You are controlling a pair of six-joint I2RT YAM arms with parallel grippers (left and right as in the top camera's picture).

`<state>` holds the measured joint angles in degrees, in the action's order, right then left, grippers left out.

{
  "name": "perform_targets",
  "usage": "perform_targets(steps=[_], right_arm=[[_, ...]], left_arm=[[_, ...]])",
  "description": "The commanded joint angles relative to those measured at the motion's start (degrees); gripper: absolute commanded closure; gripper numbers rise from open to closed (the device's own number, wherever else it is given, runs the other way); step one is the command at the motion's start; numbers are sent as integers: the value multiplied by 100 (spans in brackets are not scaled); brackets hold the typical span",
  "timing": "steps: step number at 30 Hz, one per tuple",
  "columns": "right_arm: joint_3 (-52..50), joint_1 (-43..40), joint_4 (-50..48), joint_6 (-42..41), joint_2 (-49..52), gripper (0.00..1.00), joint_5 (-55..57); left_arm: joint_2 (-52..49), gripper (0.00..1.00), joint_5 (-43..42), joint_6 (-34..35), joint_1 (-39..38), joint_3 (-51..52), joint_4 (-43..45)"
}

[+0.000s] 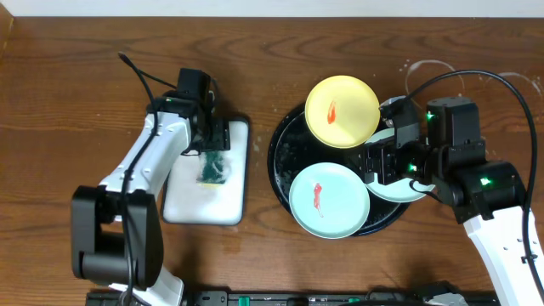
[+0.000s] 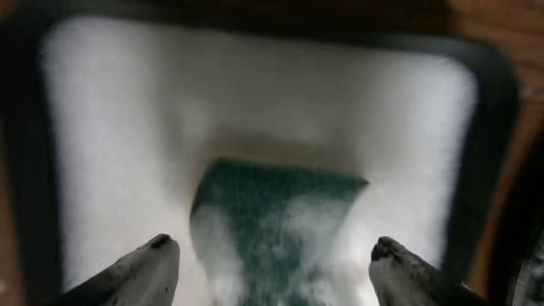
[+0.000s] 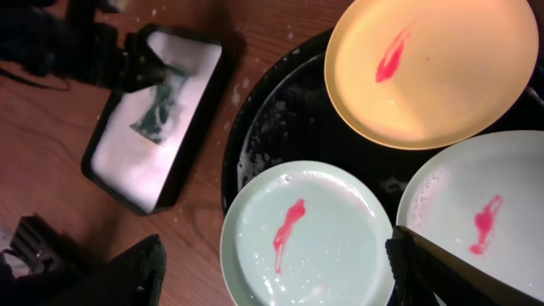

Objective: Clean dirty plates on tray and stack at the side
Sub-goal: 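Dab the held sponge in the foam tray with the left gripper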

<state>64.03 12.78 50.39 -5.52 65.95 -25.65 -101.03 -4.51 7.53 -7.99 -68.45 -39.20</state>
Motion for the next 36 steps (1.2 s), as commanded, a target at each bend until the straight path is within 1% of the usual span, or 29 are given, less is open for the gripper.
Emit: perform_targets(steps=[1, 3, 5, 6, 7, 8, 9, 11, 13, 16, 17, 19, 20, 21, 22, 23, 27, 32, 36], right_arm=[[120, 61, 20, -22, -24, 18, 17], [120, 61, 20, -24, -24, 18, 17], [120, 61, 26, -24, -24, 18, 17], [120, 61, 39, -24, -24, 18, 17], [120, 61, 44, -22, -24, 18, 17], [120, 61, 44, -22, -24, 18, 17], [120, 61, 42, -22, -24, 18, 17], [120, 61, 39, -22, -24, 18, 17], [120, 61, 42, -22, -24, 18, 17], [120, 61, 37, -22, -24, 18, 17], [120, 61, 35, -22, -24, 18, 17], [120, 61, 35, -22, -24, 18, 20], [120, 61, 37, -22, -24, 18, 20], [120, 61, 42, -22, -24, 18, 20], [120, 61, 42, -22, -24, 18, 20], [120, 61, 42, -22, -24, 18, 17], [120, 61, 39, -22, -24, 17, 20], [120, 61, 39, -22, -24, 16, 83], [120, 61, 22, -24, -24, 16, 85]], left_arm=[[-476, 25, -44, -17, 17, 280, 254], [-656, 28, -42, -17, 17, 282, 337], [-769, 39, -48, -15, 17, 282, 391], [-798, 49, -66, -15, 17, 282, 407], [-802, 72, -81, -20, 17, 282, 417], [-800, 87, -79, -24, 17, 280, 420], [-785, 92, -79, -46, 20, 275, 417], [-758, 93, -79, -140, 31, 223, 367], [-699, 93, -76, -267, 31, 92, 201], [-551, 93, -11, -284, 31, -155, -81], [-479, 85, 35, -282, 31, -238, -173], [-326, 51, 120, -286, 31, -337, -278], [-240, 41, 118, -304, 31, -350, -304], [-166, 32, 120, -304, 31, -350, -337], [-105, 29, 118, -304, 31, -350, -382], [-59, 27, 116, -302, 31, -350, -444], [22, 27, 74, -238, 28, -350, -848], [20, 27, -590, -232, 24, -267, -1488], [13, 27, -573, -184, 17, 85, -1364]])
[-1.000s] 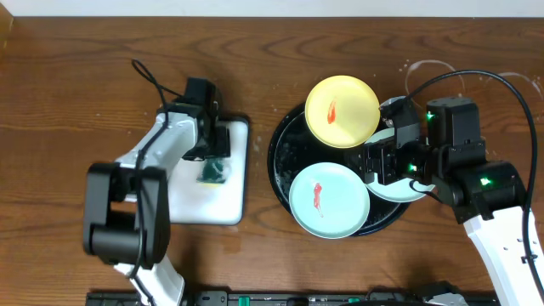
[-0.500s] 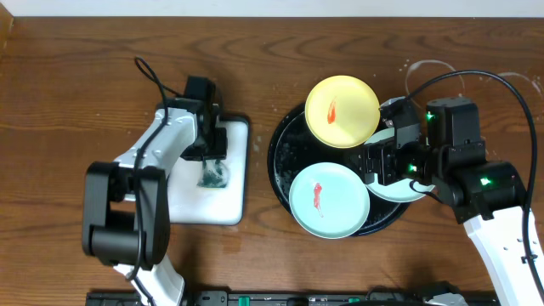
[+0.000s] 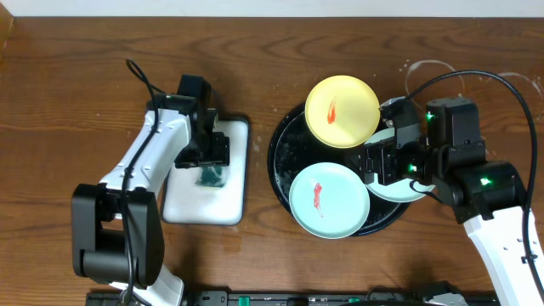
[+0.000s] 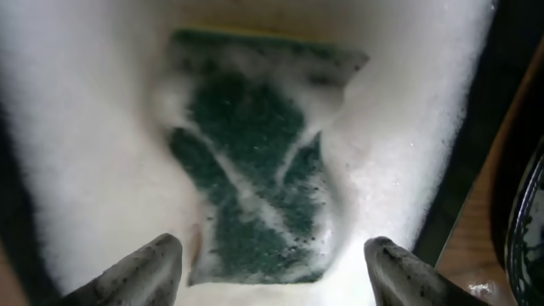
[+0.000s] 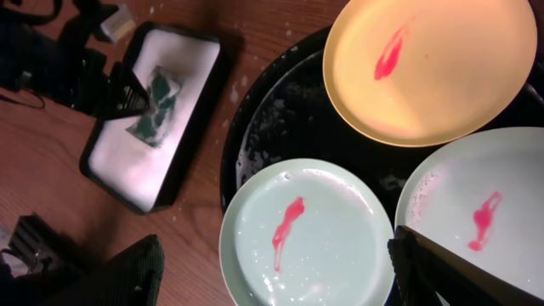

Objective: Clean dirty plates on tray and stack at the side
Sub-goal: 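Dab the held sponge in the foam tray with the left gripper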

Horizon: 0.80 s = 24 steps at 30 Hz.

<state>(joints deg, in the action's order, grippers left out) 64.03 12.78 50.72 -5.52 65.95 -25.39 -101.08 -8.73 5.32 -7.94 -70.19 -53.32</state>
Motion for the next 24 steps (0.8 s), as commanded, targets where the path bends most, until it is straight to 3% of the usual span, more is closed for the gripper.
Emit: perform_targets(steps=[1, 5, 7, 9, 11, 12, 19, 22, 24], right_arm=[[120, 61, -13, -24, -24, 16, 57], [120, 61, -13, -24, -24, 16, 57], [120, 61, -13, -24, -24, 16, 57], [120, 61, -13, -24, -24, 16, 57], [120, 61, -13, -24, -24, 16, 57], [120, 61, -15, -24, -24, 16, 57], [120, 61, -13, -24, -24, 16, 57], [120, 61, -9, -22, -24, 16, 57], [120, 61, -4, -24, -24, 16, 57]], left_arm=[[11, 27, -118, 55, 13, 363, 142], [-22, 28, -70, 94, 13, 844, 697], [-52, 35, -72, 98, 13, 1102, 1021], [-90, 53, -72, 98, 13, 1257, 1228], [-116, 87, -72, 98, 13, 1333, 1320], [-116, 92, -70, 94, 13, 1333, 1322], [-96, 92, -46, 87, 26, 787, 960], [-87, 57, 168, 90, 26, 308, 496], [-70, 42, 367, 90, 26, 11, 166]])
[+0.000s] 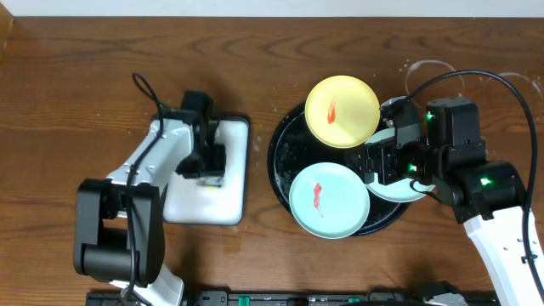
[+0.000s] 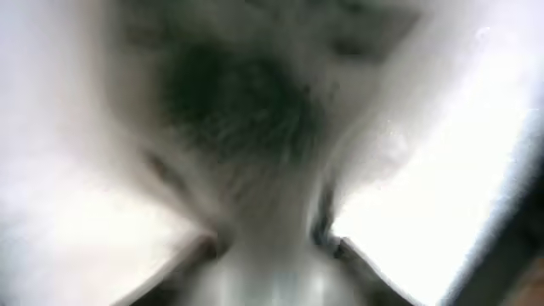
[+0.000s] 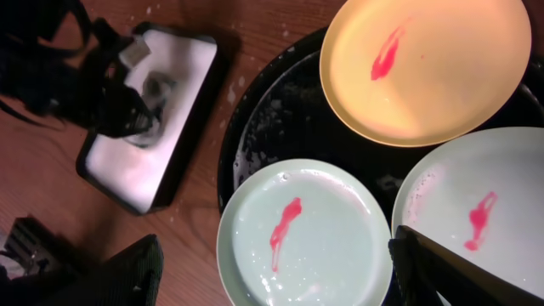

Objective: Clean dirty plates on tray and stack at the side
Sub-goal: 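Dab the held sponge in the foam tray with the left gripper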

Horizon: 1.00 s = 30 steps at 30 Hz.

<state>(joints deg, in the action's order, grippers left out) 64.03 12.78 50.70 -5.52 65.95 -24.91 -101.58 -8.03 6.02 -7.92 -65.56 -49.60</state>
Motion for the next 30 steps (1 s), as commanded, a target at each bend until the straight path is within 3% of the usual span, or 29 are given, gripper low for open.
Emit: perform_targets(steps=[1, 9, 15, 21, 25, 26, 30], right_arm=[[120, 61, -4, -22, -24, 16, 9], [120, 61, -13, -22, -24, 15, 111], [120, 61, -11, -24, -24, 15, 111], [120, 61, -11, -24, -24, 15, 111], [120, 61, -9, -24, -24, 15, 111], [120, 61, 4, -22, -24, 15, 109], [120, 61, 11, -22, -24, 15, 111]], left_arm=[[-7, 39, 374, 20, 24, -584, -354], [57, 36, 354, 26, 17, -671, -339], [0, 37, 352, 225, 17, -192, 81], [-142, 54, 358, 417, 17, 474, 852], [-142, 80, 361, 417, 17, 728, 1311], [-142, 91, 361, 415, 17, 728, 1331], [-140, 93, 361, 411, 17, 702, 1368]])
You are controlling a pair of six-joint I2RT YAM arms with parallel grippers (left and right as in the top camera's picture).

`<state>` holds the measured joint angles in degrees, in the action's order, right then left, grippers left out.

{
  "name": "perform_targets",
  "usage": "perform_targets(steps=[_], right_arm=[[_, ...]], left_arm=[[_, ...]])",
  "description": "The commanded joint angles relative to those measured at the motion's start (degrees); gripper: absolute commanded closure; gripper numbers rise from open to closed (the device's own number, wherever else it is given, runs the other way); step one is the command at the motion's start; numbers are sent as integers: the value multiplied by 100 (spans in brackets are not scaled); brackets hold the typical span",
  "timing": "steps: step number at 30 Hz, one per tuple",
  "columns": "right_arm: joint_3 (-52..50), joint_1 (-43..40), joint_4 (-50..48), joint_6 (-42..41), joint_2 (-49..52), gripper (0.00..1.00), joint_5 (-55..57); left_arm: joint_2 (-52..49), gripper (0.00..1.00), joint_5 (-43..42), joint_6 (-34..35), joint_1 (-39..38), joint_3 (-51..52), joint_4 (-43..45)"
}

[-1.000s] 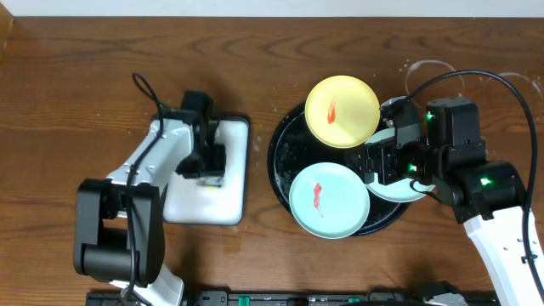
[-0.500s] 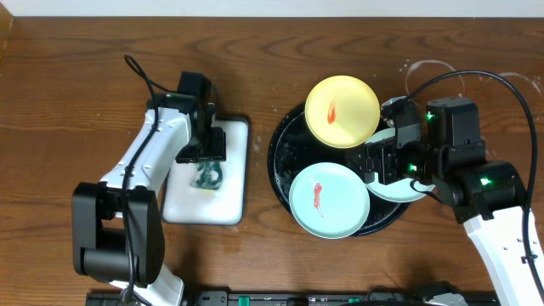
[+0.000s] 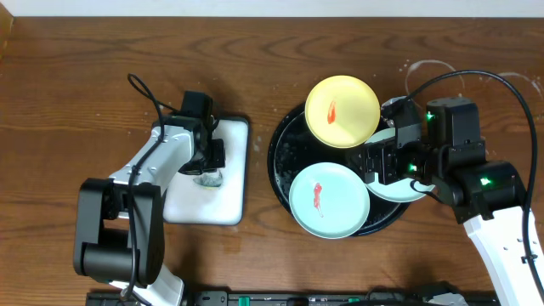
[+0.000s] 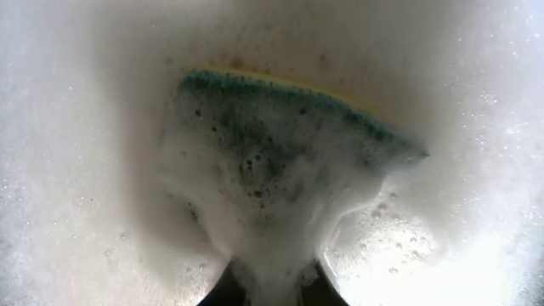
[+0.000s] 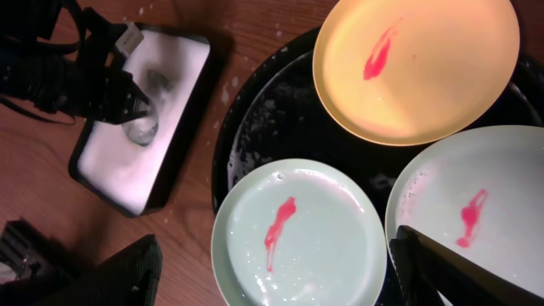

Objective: Clean dirty plates on tray and stack at the side
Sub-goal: 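Dab the held sponge in the foam tray with the left gripper, then grasp the yellow plate rim with the right gripper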

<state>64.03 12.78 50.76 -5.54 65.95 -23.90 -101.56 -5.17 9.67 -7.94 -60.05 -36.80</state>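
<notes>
My left gripper is shut on a green and yellow sponge thick with foam, over the white foam tray. From overhead the sponge shows just under the left gripper. A black round tray carries three red-smeared plates: a yellow plate, a pale green plate and a white plate partly under my right arm. My right gripper hangs open above the pale green plate, holding nothing.
The foam tray lies on the brown wooden table left of the black tray. White cables curl behind the right arm. Foam specks dot the wood between the two trays.
The left gripper is still shut on the sponge. The sponge was buried in foam under it and now shows just below the jaws. The right wrist view has shifted slightly.
The left gripper stood open above the sponge in the foam tray, then still open with the sponge between its fingers. It then shut on the sponge deep in the foam, and now holds it. The right gripper stayed open over the plates throughout.
</notes>
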Motion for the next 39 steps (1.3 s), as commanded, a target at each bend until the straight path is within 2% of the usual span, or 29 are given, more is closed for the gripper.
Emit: perform_targets(steps=[1, 9, 14, 22, 25, 32, 39], right_arm=[[120, 61, 0, -20, -24, 15, 11], [120, 61, -70, -20, -20, 14, 61], [188, 61, -186, -319, 208, 27, 629], [1250, -33, 184, -334, 1805, 30, 1515], [1412, -210, -144, -584, 2354, 32, 1950], [1412, -695, -981, -597, 3630, 34, 1978], [1412, -949, -1635, -413, 4660, 46, 1652]], left_arm=[[-140, 93, 72, 48, 20, 103, 22], [284, 93, 79, -96, 20, -1064, -1246], [675, 93, 94, -105, 20, -1274, -1405], [846, 93, 94, -105, 20, -1272, -1440], [846, 92, 94, -107, 20, -1272, -1499], [846, 93, 94, -105, 20, -1272, -1484], [844, 93, 94, -105, 20, -1272, -1480]])
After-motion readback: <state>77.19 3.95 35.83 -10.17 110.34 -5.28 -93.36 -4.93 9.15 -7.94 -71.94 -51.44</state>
